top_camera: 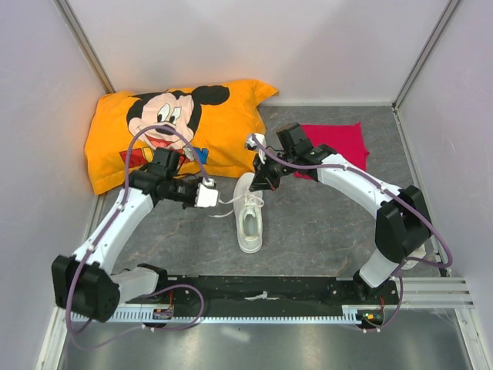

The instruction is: Tie the shoes

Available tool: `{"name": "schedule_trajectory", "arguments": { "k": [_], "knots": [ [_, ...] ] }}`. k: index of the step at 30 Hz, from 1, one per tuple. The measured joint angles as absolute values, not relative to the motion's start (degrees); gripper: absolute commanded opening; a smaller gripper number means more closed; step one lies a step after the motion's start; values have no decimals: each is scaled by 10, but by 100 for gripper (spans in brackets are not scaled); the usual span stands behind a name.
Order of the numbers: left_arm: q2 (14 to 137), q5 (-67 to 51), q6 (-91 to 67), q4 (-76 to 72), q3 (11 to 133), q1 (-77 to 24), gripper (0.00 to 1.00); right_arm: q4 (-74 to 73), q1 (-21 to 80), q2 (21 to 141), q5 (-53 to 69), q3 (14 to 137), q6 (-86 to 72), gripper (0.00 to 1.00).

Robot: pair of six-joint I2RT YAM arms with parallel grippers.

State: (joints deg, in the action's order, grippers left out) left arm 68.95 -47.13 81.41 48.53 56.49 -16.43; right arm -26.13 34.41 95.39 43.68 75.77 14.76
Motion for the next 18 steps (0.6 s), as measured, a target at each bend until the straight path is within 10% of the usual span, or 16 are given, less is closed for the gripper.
{"name": "schedule_trajectory", "arguments": {
  "k": [18],
  "knots": [
    [572, -568, 804, 682, 623, -220, 2, -236, 343, 942, 434, 754, 136, 0]
  ]
}}
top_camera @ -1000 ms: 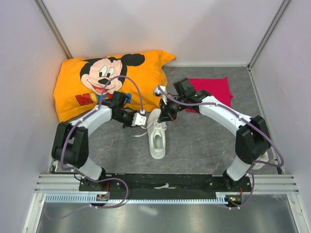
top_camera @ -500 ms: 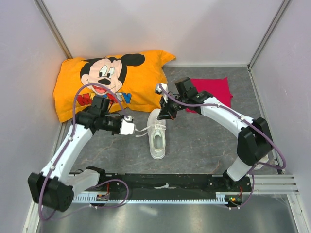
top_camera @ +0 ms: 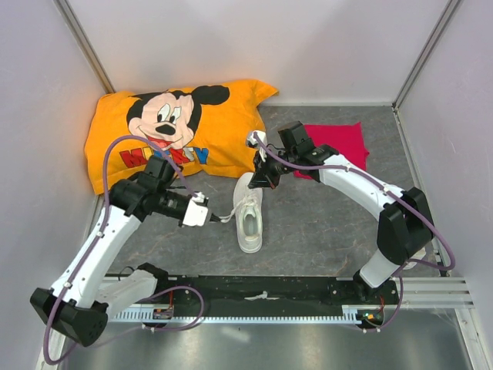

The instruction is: Tie the shoes

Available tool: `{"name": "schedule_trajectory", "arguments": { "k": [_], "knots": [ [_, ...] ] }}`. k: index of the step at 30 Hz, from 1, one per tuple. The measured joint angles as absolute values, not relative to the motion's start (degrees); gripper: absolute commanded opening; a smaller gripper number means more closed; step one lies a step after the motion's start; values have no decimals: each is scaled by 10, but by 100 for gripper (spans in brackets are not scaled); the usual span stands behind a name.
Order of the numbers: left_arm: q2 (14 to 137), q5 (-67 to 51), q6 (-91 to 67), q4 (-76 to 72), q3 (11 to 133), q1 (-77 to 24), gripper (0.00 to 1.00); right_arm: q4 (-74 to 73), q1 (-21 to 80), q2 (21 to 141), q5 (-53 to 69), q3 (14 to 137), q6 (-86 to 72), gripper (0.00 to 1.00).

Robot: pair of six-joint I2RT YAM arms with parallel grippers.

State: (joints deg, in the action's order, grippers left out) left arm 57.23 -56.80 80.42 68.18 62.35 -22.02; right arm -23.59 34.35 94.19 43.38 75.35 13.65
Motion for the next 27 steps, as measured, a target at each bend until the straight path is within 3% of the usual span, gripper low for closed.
{"name": "schedule_trajectory", "arguments": {
  "k": [10, 19, 21, 22, 24, 27],
  "knots": [
    [655, -551, 586, 370, 610, -420, 2, -219, 343, 929, 435, 733, 133, 0],
    [753, -469, 483, 97, 543, -502, 4, -184, 343, 916, 438, 707, 118, 0],
    [769, -453, 476, 58, 538, -514, 23, -178, 343, 911, 439, 702, 117, 0],
    [776, -446, 472, 40, 538, -517, 40, -176, 343, 909, 439, 700, 117, 0],
    [781, -432, 468, 24, 538, -520, 56, -174, 343, 907, 439, 698, 117, 0],
    [775, -412, 456, 12, 537, -520, 60, -172, 343, 903, 440, 696, 118, 0]
  ]
}}
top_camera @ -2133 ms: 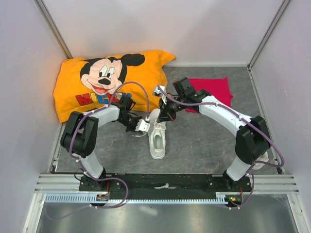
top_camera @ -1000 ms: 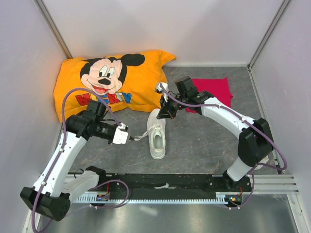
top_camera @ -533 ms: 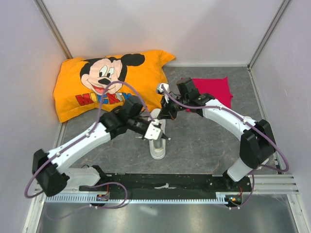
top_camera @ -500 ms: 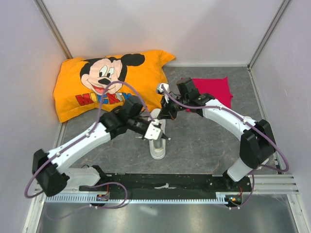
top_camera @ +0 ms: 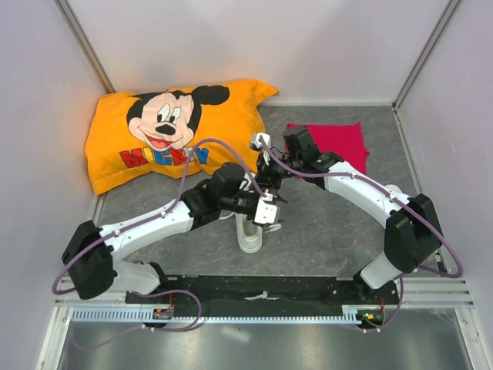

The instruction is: Tie the shoes

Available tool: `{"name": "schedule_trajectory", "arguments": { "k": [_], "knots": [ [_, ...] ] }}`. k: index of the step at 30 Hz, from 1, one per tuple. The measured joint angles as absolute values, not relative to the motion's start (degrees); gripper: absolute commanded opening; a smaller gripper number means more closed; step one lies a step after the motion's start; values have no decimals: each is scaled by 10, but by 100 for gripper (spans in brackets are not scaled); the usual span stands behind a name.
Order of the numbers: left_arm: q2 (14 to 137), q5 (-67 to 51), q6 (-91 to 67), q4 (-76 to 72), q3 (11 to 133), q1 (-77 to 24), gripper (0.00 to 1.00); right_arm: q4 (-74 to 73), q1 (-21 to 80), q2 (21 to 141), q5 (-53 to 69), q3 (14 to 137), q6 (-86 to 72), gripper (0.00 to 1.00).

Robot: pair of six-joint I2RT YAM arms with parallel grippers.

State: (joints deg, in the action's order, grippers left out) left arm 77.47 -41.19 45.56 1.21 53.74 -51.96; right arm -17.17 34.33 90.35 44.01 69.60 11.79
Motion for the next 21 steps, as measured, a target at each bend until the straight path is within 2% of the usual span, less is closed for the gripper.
{"name": "schedule_trajectory", "arguments": {
  "k": [6, 12, 17, 21],
  "knots": [
    [664, -375, 410, 7, 509, -504, 54, -171, 343, 899, 441, 695, 118, 0],
    [548, -326, 318, 10, 485, -394, 52, -171, 349, 898, 441, 695, 118, 0],
    [517, -293, 251, 34, 456, -299, 52, -172, 375, 899, 439, 695, 122, 0],
    [495, -281, 217, 62, 432, -267, 52, -177, 403, 908, 430, 700, 129, 0]
  ]
}}
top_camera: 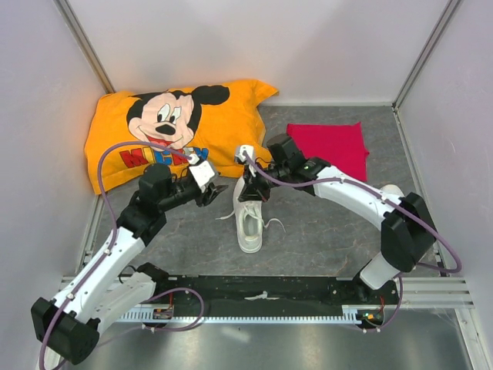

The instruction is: Tie the shoes

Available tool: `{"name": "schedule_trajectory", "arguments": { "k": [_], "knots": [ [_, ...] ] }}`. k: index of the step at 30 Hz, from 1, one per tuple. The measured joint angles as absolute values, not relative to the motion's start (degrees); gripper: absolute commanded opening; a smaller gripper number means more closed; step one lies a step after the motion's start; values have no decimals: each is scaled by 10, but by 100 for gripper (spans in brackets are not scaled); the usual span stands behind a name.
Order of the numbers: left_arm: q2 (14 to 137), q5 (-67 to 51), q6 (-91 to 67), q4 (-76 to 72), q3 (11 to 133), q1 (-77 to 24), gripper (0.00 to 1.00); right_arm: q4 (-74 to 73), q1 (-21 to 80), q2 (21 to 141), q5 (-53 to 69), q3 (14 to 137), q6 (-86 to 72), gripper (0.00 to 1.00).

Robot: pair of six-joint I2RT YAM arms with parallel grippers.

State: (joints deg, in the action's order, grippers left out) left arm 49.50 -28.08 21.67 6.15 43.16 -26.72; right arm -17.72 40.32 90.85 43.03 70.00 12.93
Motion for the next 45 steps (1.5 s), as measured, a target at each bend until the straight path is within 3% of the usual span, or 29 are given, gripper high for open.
{"name": "schedule_trajectory", "arguments": {
  "k": [14, 18, 19, 24, 30, 34, 39, 45],
  "knots": [
    [422, -271, 206, 109, 377, -263, 52, -194, 461, 998, 355, 751, 150, 2],
    [400, -271, 206, 113, 363, -262, 52, -209, 464, 1017, 340, 772, 158, 14],
    [397, -271, 206, 115, 360, -262, 52, -217, 465, 1022, 338, 781, 161, 22],
    [390, -270, 201, 129, 345, -258, 52, -237, 468, 1035, 335, 812, 173, 30],
    [384, -270, 178, 132, 337, -251, 52, -260, 469, 1030, 335, 830, 187, 46],
    [390, -271, 159, 121, 335, -245, 52, -282, 469, 1011, 331, 846, 196, 63],
    [411, -277, 142, 101, 334, -241, 52, -303, 469, 969, 324, 849, 217, 68],
    [421, -299, 137, 85, 334, -239, 53, -331, 462, 922, 314, 826, 234, 66]
  ]
}}
